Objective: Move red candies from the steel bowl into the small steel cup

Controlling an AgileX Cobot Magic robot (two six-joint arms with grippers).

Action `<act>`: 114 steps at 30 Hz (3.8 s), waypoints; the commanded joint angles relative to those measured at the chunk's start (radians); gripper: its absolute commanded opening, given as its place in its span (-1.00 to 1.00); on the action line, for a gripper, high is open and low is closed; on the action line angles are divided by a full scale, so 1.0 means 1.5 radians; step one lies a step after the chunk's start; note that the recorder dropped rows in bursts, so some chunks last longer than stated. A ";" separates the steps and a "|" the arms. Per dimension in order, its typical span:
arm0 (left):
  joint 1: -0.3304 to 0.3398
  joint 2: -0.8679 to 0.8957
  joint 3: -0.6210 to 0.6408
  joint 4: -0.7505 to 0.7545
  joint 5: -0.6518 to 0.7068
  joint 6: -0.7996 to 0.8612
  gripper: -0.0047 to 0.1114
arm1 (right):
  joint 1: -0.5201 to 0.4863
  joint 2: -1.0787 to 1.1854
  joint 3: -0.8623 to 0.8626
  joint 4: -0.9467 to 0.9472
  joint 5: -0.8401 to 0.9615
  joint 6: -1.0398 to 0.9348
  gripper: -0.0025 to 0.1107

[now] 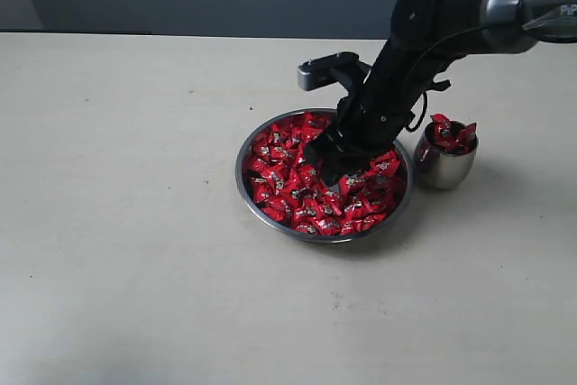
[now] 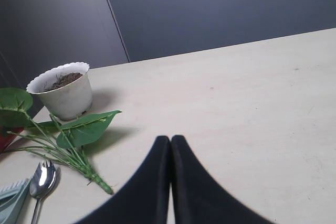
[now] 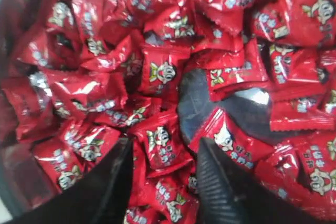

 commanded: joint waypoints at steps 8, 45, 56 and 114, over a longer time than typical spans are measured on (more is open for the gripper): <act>-0.002 -0.003 0.003 0.003 -0.007 -0.002 -0.91 | 0.012 0.039 -0.004 -0.125 -0.072 0.086 -0.26; -0.002 -0.003 0.003 0.003 -0.007 -0.002 -0.91 | -0.194 -0.167 0.066 -0.012 -0.026 0.059 -0.95; -0.002 -0.003 0.003 0.003 -0.007 -0.002 -0.91 | -0.196 -0.132 0.066 -0.053 -0.035 0.051 -0.95; -0.002 -0.003 0.003 0.003 -0.007 -0.002 -0.91 | -0.197 -0.264 0.064 -0.100 0.001 0.091 -0.43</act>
